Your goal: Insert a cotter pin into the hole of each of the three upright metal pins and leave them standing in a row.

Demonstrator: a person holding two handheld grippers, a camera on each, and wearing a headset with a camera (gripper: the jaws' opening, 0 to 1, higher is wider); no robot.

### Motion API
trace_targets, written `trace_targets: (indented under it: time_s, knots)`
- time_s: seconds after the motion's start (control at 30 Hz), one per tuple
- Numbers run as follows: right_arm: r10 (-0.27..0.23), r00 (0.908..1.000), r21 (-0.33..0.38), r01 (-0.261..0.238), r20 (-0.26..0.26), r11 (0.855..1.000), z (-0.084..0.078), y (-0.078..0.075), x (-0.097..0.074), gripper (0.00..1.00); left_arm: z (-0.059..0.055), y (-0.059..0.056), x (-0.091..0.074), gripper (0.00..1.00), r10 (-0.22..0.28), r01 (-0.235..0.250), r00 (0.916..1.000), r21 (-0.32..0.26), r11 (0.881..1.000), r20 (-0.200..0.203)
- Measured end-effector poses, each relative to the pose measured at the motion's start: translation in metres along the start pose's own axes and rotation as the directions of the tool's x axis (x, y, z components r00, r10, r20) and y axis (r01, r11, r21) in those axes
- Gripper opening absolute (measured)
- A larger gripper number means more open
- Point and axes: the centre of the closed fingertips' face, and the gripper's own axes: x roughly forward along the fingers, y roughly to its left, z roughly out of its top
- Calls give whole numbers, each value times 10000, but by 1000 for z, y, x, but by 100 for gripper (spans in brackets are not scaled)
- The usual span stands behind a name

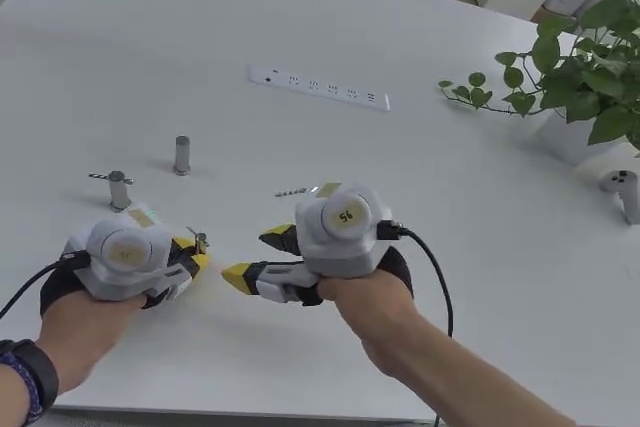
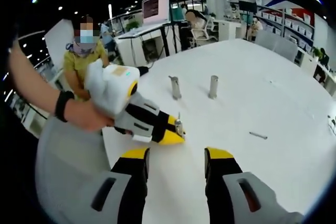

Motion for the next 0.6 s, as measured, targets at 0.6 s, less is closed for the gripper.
trace_targets:
  time_s: [0.6]
  knots:
    - [-471,9957,724,413,797,9965,-17,-13,-31,51,4,18,-2,6,865,-856,9962,-631,9943,117]
